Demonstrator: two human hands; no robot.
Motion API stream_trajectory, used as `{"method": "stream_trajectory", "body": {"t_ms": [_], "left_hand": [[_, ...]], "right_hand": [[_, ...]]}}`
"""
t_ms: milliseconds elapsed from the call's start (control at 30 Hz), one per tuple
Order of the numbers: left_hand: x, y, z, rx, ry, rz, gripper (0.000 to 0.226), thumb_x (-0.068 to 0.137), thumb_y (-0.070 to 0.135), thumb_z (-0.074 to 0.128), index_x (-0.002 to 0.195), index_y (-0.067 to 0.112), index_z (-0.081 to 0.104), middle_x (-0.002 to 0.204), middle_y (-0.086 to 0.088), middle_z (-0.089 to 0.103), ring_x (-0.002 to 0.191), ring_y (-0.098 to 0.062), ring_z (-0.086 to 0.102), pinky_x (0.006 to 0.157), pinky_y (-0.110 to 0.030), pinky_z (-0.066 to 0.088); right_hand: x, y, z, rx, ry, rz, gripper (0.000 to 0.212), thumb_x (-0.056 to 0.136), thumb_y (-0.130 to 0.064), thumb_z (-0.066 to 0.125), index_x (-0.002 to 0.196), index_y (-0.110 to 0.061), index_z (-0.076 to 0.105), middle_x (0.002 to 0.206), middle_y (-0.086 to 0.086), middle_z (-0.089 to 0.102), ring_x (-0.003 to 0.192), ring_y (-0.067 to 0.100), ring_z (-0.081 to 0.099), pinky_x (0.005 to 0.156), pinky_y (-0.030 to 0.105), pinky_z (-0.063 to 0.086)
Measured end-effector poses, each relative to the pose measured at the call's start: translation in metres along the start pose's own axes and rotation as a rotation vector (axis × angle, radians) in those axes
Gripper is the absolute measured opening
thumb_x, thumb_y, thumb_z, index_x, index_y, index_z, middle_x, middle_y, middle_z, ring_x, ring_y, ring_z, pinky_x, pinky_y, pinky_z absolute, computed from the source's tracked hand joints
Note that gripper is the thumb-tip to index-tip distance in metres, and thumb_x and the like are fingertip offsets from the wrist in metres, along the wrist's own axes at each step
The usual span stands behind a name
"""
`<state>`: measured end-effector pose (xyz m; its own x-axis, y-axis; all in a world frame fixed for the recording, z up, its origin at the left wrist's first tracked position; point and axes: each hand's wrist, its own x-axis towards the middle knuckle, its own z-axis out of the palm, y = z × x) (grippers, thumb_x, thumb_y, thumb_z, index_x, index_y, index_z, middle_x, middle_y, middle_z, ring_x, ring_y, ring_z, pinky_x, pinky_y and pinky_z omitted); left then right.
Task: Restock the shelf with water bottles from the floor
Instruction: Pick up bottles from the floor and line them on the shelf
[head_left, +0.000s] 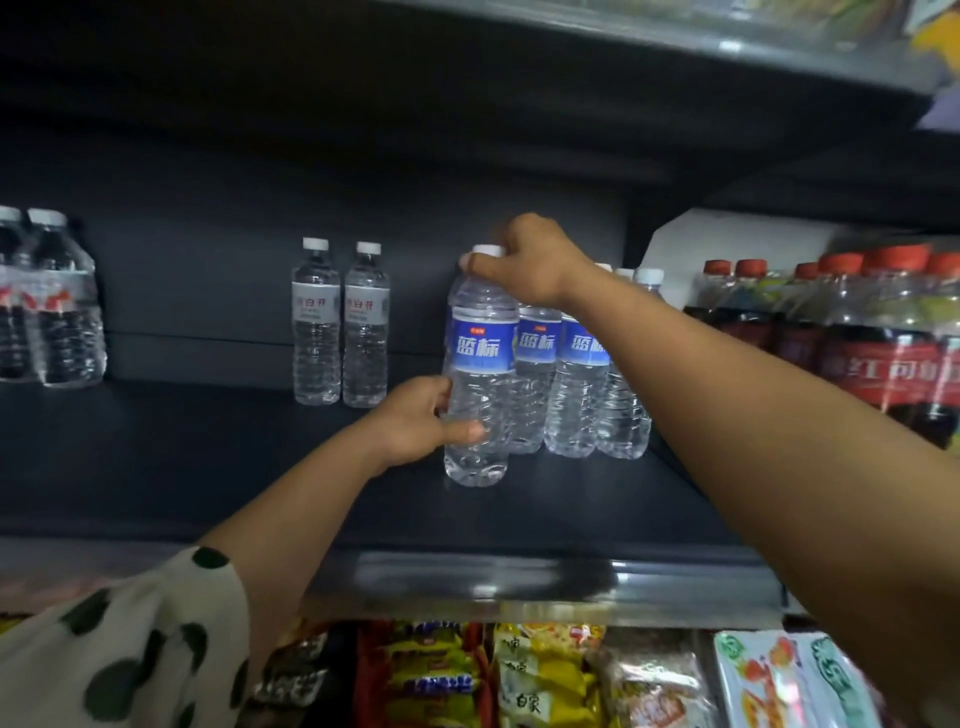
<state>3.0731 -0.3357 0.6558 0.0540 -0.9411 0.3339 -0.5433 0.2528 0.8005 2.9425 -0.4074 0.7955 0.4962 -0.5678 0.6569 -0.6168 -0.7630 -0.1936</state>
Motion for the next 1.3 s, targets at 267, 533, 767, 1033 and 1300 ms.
{"method": "stream_trajectory", "body": {"t_ms": [267,533,767,1033,1300], "left_hand": [[0.004,-0.004,0.0,0.01,0.018,-0.029,0.033,0.087,0.015,0.069,0.118,0.014,0.059,0.115,0.0,0.066,0.109,-0.016,0.061,0.103,-0.037,0.045],[0.009,-0.015,-0.002,-0.032,0.02,-0.043,0.026,0.082,0.014,0.074,0.105,0.019,0.062,0.103,0.007,0.068,0.1,-0.01,0.064,0.094,-0.026,0.048],[0.014,-0.015,0.009,0.099,0.13,-0.047,0.039,0.067,0.017,0.086,0.1,0.016,0.066,0.102,0.001,0.072,0.097,-0.015,0.067,0.097,-0.038,0.051],[0.011,-0.011,0.008,0.122,0.124,-0.077,0.045,0.066,0.02,0.087,0.105,0.018,0.065,0.105,0.002,0.071,0.1,-0.015,0.066,0.099,-0.039,0.049],[-0.015,0.027,0.003,0.362,0.276,-0.001,0.048,0.068,0.019,0.085,0.111,0.011,0.064,0.116,-0.006,0.065,0.109,-0.023,0.06,0.094,-0.03,0.046]], "right_hand": [[0.008,-0.007,-0.016,0.085,-0.208,0.038,0.043,0.085,-0.05,0.065,0.075,-0.009,0.056,0.062,0.006,0.055,0.049,0.016,0.048,0.052,0.023,0.041],[0.011,-0.001,-0.005,0.127,-0.157,0.061,0.039,0.086,-0.043,0.067,0.07,-0.011,0.05,0.062,0.005,0.052,0.043,0.012,0.047,0.028,0.011,0.029],[0.011,0.005,-0.009,0.108,-0.19,0.052,0.04,0.086,-0.045,0.065,0.069,-0.011,0.053,0.059,0.005,0.053,0.048,0.014,0.045,0.032,0.013,0.033],[0.004,0.01,-0.007,0.188,-0.145,0.036,0.043,0.082,-0.051,0.068,0.071,-0.011,0.057,0.057,0.003,0.055,0.044,0.009,0.046,0.046,0.018,0.036],[-0.069,0.013,-0.047,-0.21,-0.163,0.054,0.023,0.086,-0.025,0.064,0.102,-0.009,0.065,0.087,0.004,0.059,0.082,0.02,0.056,0.067,0.025,0.037]]}}
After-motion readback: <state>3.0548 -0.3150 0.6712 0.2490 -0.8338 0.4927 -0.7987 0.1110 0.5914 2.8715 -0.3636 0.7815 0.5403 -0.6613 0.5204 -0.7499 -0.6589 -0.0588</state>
